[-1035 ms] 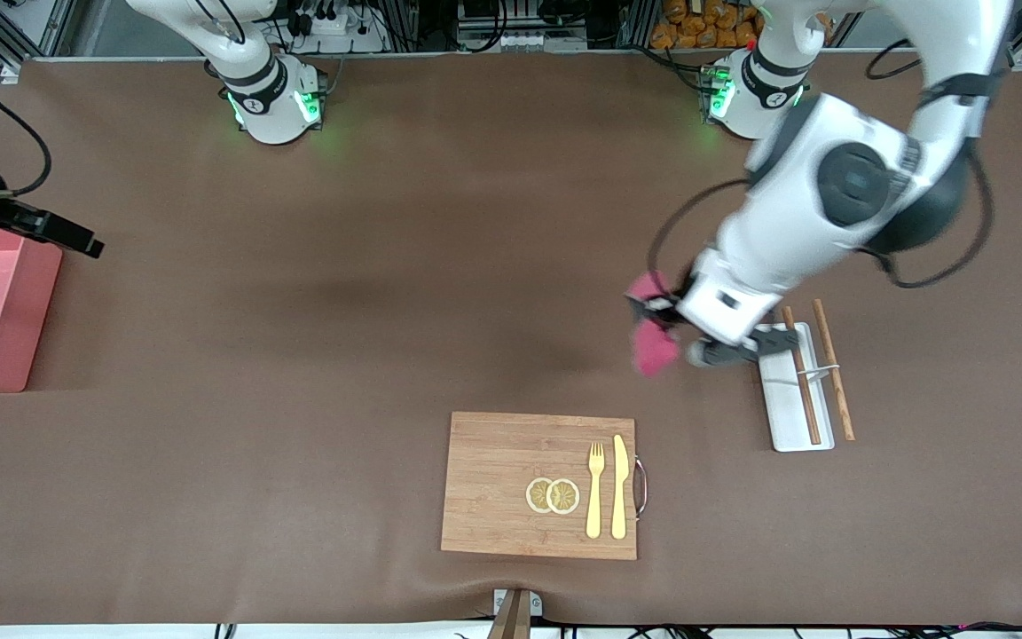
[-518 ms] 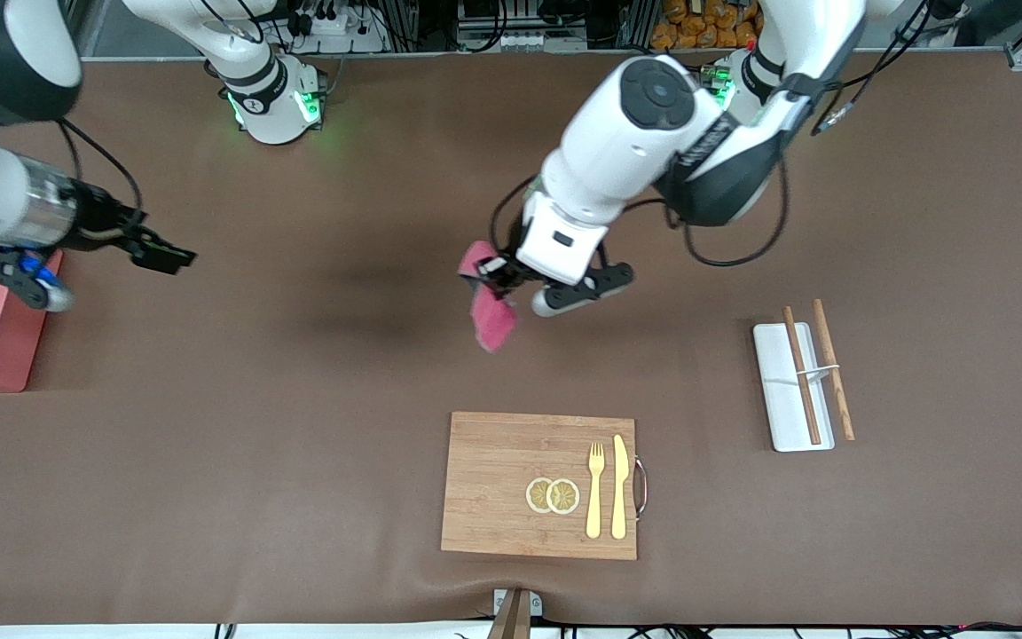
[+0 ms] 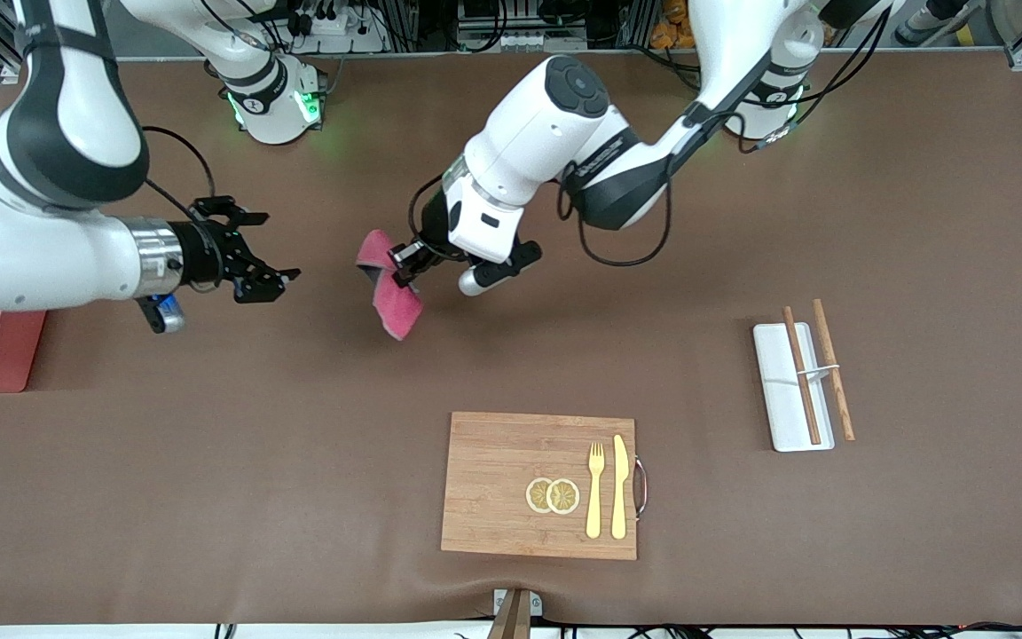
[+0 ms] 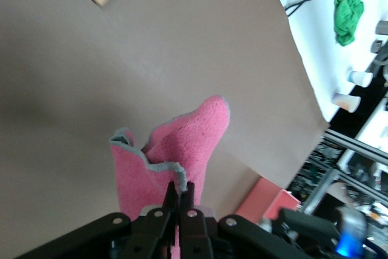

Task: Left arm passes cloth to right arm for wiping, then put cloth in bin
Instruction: 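Grasp the cloth with the right gripper beside the left gripper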

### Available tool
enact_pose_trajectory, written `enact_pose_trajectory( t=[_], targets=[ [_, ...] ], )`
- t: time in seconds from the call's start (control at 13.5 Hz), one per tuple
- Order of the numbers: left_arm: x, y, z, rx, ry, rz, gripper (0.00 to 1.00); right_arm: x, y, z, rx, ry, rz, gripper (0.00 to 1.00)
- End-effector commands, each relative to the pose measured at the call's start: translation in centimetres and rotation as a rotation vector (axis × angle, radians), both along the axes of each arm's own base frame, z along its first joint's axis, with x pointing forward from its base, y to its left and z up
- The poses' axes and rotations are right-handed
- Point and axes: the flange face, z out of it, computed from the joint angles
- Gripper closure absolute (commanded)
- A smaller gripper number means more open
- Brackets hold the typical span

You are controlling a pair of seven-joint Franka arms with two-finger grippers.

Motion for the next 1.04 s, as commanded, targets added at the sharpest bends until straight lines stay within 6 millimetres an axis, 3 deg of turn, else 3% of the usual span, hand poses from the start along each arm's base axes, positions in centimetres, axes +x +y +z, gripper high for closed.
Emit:
enact_pose_trajectory(
  t=[0.0, 0.3, 0.59, 0.81, 0.89, 0.96],
  targets=[
    [0.7, -1.1, -0.3, -0.078, 0.01, 0.057, 1.0, 1.5, 0.0, -2.1, 0.055, 0.074, -0.12, 0.0],
    [0.4, -1.5, 0.4, -0.151, 0.062, 0.15, 1.0, 1.3, 1.3, -3.4, 0.094, 0.094, -0.164, 0.0],
    [0.3, -1.7, 1.1, -0.175, 0.059, 0.162, 1.0, 1.2, 3.2, -2.9, 0.186, 0.14, -0.222, 0.0],
    [0.4, -1.7, 1.2, -0.188, 0.05, 0.165, 1.0, 0.8, 6.0, -3.2, 0.172, 0.131, -0.229, 0.0],
    [0.4, -1.7, 1.3, -0.193, 0.047, 0.167, 1.0, 0.8, 6.7, -3.1, 0.17, 0.129, -0.241, 0.08],
    [0.4, -1.7, 1.2, -0.193, 0.047, 0.168, 1.0, 0.8, 7.3, -3.0, 0.177, 0.127, -0.245, 0.25]
  ],
)
